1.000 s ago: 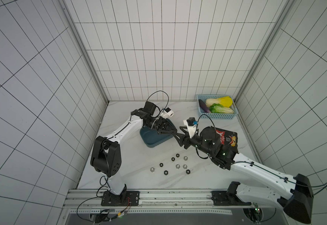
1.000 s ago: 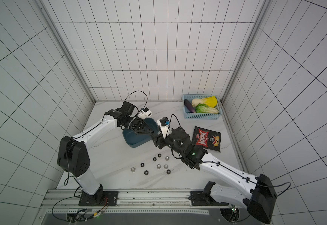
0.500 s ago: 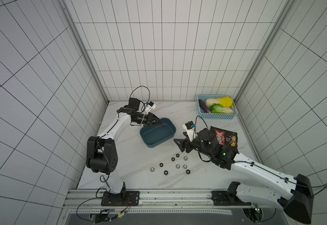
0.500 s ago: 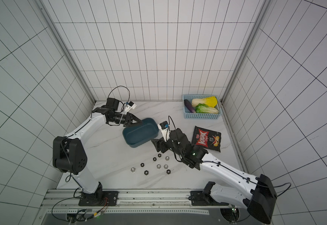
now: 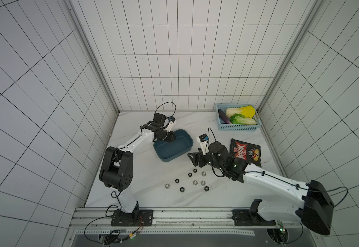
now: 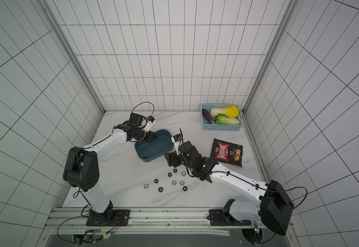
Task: Put the nuts on the desktop into the storage box
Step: Place the nut in the storage box.
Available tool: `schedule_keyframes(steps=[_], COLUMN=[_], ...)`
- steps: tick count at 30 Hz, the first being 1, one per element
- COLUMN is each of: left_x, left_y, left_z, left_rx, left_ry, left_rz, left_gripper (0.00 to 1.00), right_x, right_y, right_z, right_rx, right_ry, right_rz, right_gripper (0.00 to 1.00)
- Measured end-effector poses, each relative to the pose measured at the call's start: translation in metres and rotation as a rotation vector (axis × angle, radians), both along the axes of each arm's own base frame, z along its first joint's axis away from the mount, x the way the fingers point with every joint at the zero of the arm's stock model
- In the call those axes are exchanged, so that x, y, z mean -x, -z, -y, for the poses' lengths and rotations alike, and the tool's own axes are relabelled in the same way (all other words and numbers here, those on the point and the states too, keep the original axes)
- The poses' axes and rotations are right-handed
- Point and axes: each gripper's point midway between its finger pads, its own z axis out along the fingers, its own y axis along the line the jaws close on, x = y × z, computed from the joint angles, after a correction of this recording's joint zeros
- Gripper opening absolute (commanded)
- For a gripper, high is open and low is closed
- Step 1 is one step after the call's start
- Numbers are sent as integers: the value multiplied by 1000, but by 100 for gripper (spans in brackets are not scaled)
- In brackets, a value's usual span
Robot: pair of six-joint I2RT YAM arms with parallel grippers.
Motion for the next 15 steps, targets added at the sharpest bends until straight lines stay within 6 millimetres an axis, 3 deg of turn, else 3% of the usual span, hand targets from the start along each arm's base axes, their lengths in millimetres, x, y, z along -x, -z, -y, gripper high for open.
schedule_keyframes(steps=[6, 15], left_x=[-25, -52], left_y=[32, 51], left_z=[2, 14], left_rx=[-91, -150], left_ry=[-26, -36], left_rz=[-19, -23], left_gripper=[10, 11], right_x=[-5, -7], right_y=[-2, 4], right_z=[1, 5], right_rx=[-13, -3], right_ry=[32, 61], right_rz=[11, 12], right_gripper=[79, 79])
